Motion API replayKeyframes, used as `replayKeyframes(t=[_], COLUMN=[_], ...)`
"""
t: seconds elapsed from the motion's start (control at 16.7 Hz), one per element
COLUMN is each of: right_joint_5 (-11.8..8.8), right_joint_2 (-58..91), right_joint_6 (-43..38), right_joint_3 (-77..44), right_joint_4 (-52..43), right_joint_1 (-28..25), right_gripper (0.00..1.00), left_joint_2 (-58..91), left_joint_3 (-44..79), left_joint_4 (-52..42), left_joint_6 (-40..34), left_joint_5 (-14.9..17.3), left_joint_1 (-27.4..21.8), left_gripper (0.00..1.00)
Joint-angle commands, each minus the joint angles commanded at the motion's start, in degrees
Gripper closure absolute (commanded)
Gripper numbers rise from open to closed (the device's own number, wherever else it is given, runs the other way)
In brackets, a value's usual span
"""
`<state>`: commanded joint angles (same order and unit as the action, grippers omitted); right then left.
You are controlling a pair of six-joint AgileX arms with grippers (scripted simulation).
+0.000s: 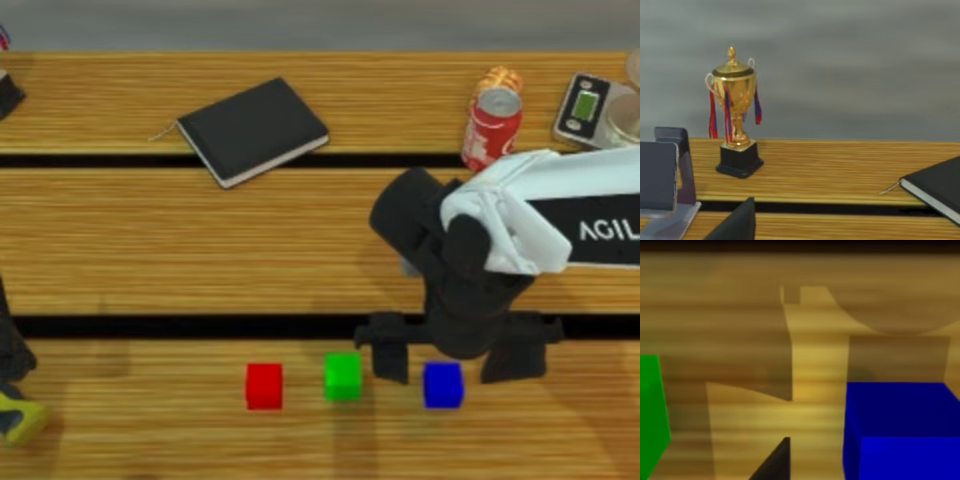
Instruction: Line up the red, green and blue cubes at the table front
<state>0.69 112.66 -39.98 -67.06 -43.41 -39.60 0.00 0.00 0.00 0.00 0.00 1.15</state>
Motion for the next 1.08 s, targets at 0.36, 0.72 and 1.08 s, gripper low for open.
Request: replayKeyframes(t=[0.36,0.72,1.08], right_joint_5=[0.0,0.0,0.0], right_joint_2=[0.0,-1.7,-6.6], right_joint_6=[0.0,-0.1,0.1], right_joint_3=[0.0,-2.7,-8.4], right_joint_4=[0.0,-4.3,-14.9], right_joint_1=[0.0,-0.2,-0.5], right_gripper=[0.00,0.00,0.00], left_joint_2=[0.0,0.0,0.0], left_joint_3=[0.0,0.0,0.0], left_joint_4=[0.0,0.0,0.0], left_joint_6=[0.0,0.0,0.0], left_joint_5=[0.0,0.0,0.0], left_joint_1=[0.0,0.0,0.0], left_gripper=[0.00,0.00,0.00])
